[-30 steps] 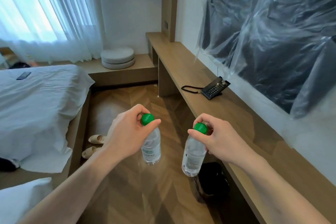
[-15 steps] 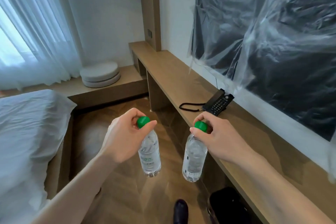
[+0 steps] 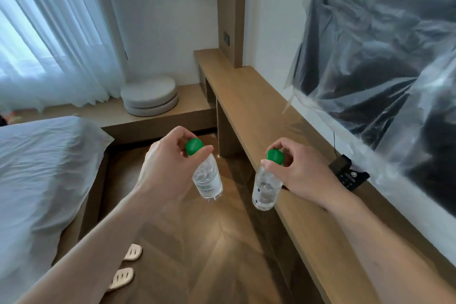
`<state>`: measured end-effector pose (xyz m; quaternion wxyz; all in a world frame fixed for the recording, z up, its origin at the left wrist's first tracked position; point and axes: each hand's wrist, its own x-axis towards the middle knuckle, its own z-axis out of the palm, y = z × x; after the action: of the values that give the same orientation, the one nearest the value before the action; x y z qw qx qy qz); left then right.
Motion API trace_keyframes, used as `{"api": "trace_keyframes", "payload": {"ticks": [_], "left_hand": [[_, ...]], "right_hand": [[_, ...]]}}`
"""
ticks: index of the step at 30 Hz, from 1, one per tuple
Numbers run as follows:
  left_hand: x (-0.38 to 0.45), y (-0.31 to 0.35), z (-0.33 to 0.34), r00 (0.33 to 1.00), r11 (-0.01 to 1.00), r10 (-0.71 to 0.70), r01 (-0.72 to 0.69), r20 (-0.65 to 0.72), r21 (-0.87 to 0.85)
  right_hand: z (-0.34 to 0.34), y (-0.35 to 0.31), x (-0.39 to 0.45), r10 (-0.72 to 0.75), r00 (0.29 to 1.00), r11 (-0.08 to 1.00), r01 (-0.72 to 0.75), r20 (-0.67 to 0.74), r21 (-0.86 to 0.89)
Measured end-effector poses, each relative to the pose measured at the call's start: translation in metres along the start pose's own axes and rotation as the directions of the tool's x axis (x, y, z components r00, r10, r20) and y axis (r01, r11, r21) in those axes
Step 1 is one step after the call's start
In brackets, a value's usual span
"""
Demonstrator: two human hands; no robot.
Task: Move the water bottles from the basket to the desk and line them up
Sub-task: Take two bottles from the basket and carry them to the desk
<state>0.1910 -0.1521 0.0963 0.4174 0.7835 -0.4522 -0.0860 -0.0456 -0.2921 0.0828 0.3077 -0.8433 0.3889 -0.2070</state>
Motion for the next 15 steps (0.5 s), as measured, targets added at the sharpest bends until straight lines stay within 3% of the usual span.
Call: {"api": "trace_keyframes", "payload": {"ticks": [8,15], "left_hand": [[0.122,-0.033,0.009,0.999,0.999,-0.032,0.031,0.016,0.030],[0.249,-0.078,0.019,0.993,0.998,0.062,-0.064,0.096,0.022]], "right_hand": [[0.008,0.002,0.134,-0.016,0.999,1.000,0.016,-0.046,-0.009],[0.035,-0.002,0.234,0.059,0.997,0.998,-0.058,-0.054,0.023]]}}
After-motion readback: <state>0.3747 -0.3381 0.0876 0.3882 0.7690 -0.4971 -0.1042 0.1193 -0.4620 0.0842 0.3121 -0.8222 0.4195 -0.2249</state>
